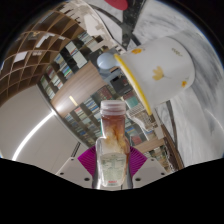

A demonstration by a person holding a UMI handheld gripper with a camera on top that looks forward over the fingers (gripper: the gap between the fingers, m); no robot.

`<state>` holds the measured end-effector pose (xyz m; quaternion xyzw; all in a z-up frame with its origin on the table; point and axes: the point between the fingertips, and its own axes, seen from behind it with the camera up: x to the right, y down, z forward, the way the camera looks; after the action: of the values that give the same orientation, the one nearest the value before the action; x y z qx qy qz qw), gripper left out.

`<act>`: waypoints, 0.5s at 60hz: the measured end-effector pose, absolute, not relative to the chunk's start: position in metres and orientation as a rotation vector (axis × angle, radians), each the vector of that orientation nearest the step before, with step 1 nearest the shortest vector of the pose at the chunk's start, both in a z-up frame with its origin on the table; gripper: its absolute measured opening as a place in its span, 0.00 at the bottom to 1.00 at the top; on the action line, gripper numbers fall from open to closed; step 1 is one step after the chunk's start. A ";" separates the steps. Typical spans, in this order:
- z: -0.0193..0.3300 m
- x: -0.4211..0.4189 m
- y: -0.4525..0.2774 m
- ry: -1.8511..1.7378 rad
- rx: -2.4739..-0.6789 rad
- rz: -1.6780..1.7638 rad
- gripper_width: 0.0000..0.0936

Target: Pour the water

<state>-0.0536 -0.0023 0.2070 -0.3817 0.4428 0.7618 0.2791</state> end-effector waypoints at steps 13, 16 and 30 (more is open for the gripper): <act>0.201 -0.056 -0.001 1.176 -1.106 2.023 0.42; 0.216 -0.060 -0.016 1.091 -1.178 1.957 0.42; 0.336 0.016 -0.021 0.436 -1.352 1.091 0.42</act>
<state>0.0159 -0.0208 0.3357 -0.5892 0.1900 0.4756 0.6249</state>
